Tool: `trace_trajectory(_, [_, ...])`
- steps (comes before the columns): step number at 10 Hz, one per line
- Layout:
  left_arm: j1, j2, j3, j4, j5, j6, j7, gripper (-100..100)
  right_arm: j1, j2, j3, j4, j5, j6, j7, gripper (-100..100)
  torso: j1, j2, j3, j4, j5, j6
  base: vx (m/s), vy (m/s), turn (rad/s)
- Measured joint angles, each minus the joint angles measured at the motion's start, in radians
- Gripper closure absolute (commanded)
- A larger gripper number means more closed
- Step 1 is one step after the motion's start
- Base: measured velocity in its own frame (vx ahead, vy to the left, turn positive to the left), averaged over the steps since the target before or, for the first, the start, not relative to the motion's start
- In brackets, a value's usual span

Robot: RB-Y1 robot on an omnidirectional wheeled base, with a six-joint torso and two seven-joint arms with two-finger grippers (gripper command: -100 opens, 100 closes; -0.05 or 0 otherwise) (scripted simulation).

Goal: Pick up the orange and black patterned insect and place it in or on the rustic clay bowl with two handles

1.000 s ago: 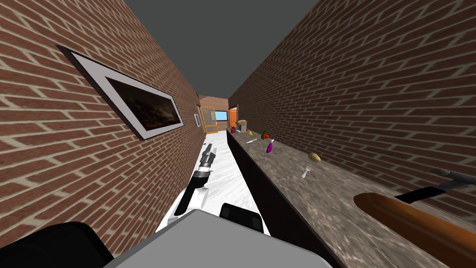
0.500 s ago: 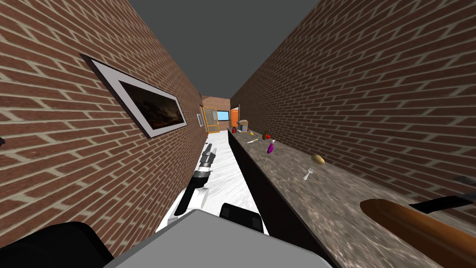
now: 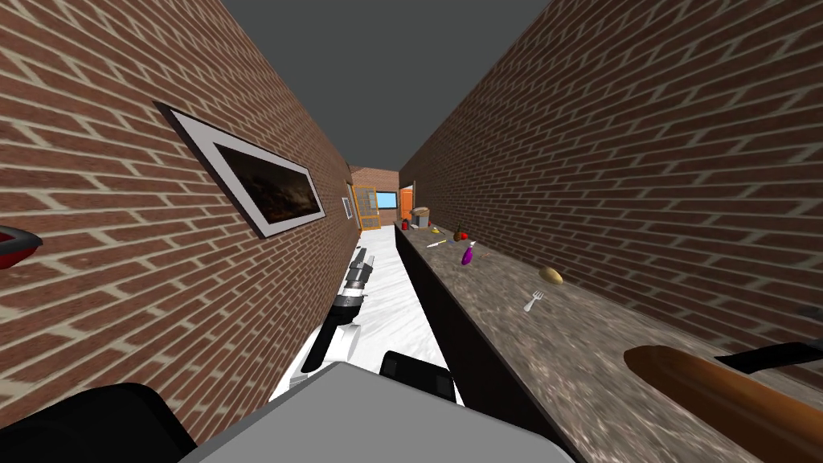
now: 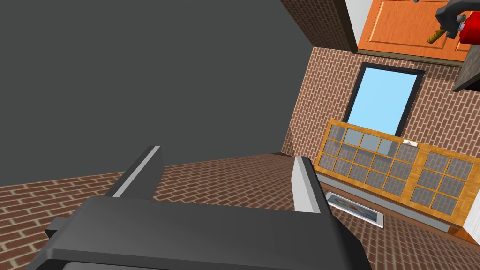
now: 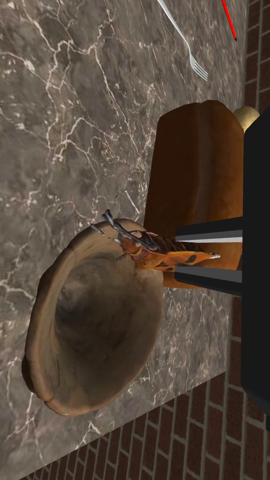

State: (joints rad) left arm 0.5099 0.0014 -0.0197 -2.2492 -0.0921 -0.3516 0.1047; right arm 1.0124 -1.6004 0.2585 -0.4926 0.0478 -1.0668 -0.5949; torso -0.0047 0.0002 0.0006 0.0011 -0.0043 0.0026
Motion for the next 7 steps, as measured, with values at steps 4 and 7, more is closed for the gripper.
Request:
trace_trajectory(4, [0.0,0.0,0.0,0.0,0.0,0.0,0.0,0,-0.176,0.04,0.064,0.169,0.095,-0.052,-0.03,100,-0.004,-0.001,-0.001,-0.001,-0.001,-0.001,-0.007,-0.036,0.059])
trace_trajectory(7, [0.0,0.0,0.0,0.0,0.0,0.0,0.0,0,-0.098,0.032,0.044,0.132,0.068,-0.033,-0.038,100,-0.001,-0.001,-0.001,-0.001,0.0,0.0,-0.004,-0.015,0.039])
